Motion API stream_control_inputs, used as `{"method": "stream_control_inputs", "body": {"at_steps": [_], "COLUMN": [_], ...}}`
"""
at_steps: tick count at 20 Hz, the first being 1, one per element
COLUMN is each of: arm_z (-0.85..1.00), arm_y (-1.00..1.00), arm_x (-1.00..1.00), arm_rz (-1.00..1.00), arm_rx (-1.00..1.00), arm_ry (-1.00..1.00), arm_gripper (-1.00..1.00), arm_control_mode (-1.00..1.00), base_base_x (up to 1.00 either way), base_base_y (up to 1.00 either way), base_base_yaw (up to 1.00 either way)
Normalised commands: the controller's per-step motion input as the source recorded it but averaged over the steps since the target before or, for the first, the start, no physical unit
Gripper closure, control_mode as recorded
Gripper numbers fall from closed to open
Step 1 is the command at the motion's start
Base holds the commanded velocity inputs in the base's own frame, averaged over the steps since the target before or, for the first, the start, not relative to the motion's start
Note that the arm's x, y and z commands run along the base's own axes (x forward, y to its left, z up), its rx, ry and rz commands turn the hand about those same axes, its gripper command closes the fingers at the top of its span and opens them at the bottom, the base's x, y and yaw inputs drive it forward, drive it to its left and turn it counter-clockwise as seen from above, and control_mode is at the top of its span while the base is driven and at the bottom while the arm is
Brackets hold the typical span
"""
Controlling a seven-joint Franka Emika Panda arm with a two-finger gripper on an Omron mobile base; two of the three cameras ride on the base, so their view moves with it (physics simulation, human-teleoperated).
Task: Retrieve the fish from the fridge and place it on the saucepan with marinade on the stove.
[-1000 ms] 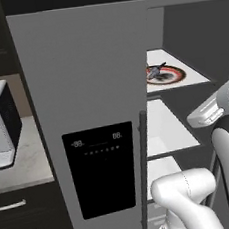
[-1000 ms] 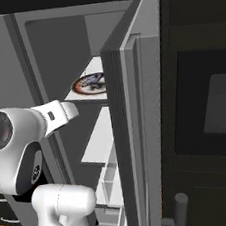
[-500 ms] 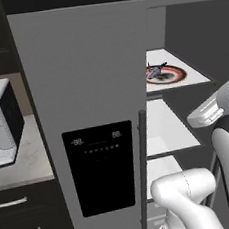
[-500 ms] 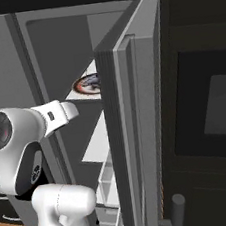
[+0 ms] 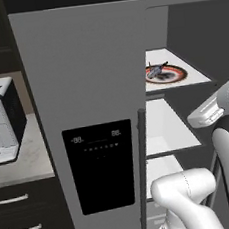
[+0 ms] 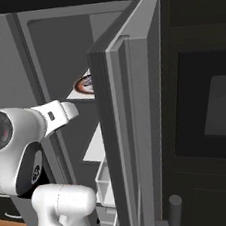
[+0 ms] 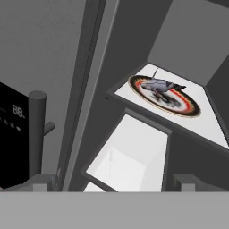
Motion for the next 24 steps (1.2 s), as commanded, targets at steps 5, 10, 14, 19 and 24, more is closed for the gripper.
{"method": "stream_control_inputs", "body": {"at_steps": [5, 10, 14, 19, 24], "arm_z": [0.0, 0.0, 0.05, 0.26, 0.36], "arm_y": [0.0, 0.0, 0.0, 0.0, 0.0], "arm_x": [0.0, 0.0, 0.01, 0.0, 0.08], "arm_rz": [0.0, 0.0, 0.07, 0.11, 0.14], "arm_rx": [0.0, 0.0, 0.0, 0.0, 0.0], "arm_ry": [0.0, 0.01, 0.01, -0.09, -0.02], "arm_gripper": [-1.0, -1.0, -1.0, -1.0, -1.0], "arm_control_mode": [1.0, -1.0, -1.0, -1.0, -1.0], "base_base_x": [0.14, 0.0, 0.0, 0.0, 0.0], "base_base_y": [0.04, 0.0, 0.0, 0.0, 0.0], "base_base_yaw": [-0.01, 0.0, 0.0, 0.0, 0.0]}}
